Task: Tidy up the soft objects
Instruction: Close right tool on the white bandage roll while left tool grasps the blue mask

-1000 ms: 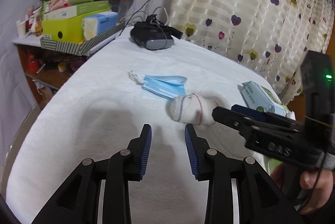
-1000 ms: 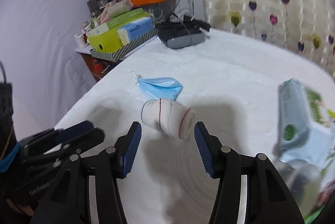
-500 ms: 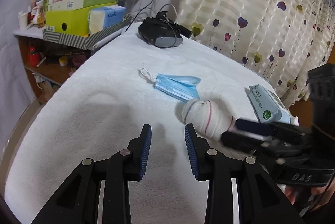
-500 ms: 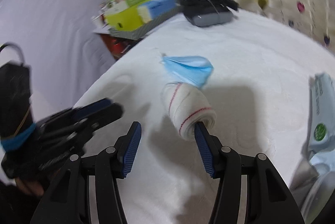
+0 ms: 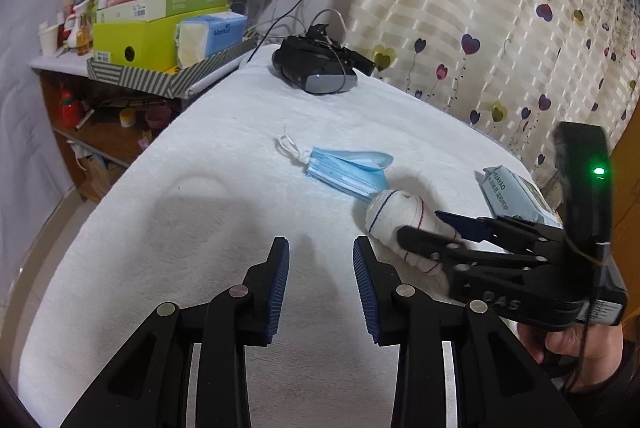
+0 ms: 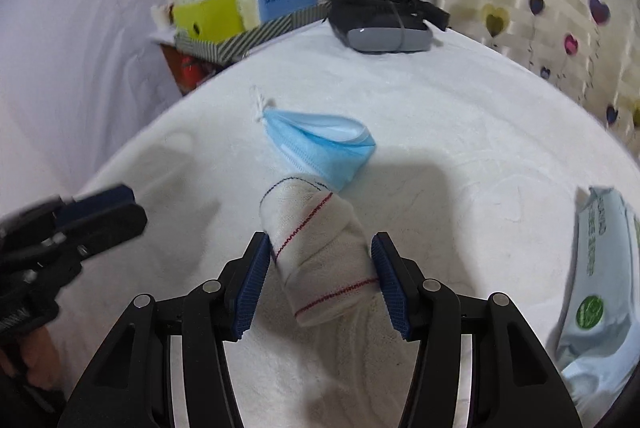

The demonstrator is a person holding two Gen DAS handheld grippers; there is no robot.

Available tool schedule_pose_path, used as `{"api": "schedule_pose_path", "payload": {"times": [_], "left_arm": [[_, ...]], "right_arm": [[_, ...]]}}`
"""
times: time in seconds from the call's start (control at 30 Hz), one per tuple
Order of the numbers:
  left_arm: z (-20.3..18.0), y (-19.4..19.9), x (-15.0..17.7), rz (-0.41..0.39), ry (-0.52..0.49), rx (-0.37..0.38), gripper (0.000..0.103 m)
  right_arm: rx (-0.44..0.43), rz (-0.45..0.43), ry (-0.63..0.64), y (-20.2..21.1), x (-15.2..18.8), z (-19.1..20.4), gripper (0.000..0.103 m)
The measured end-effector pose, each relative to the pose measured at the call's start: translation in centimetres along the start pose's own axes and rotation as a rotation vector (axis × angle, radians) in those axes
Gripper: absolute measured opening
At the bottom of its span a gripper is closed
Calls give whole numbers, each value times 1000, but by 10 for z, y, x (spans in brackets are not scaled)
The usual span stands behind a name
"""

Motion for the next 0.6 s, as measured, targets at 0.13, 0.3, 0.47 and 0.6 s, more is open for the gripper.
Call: {"api": "schedule_pose_path", "payload": {"times": [0.13, 0.3, 0.47, 0.6], "left_arm": [[-6, 0, -5, 3, -8, -4, 32], [-19, -4, -17, 4, -38, -15, 40], [-33, -17, -37, 18, -48, -3, 43], [-42, -40, -47, 49, -26, 8, 45]], "right_arm": [[18, -47, -7, 18, 3, 1, 45], [36, -130, -66, 59, 7, -10, 45], [44, -175, -99, 89, 15, -22, 45], [50, -198, -118, 102, 17, -30, 45]]}}
Point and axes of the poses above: each gripper's, at about its wrist camera, not at the fingertips, and y roughly against the way its jaws point, z to its left, x to its underside, the point moved 5 cm from there along -y, roughly the way its jaws point, and after that the axes turned 5 degrees about -y, right-handed, at the moved point
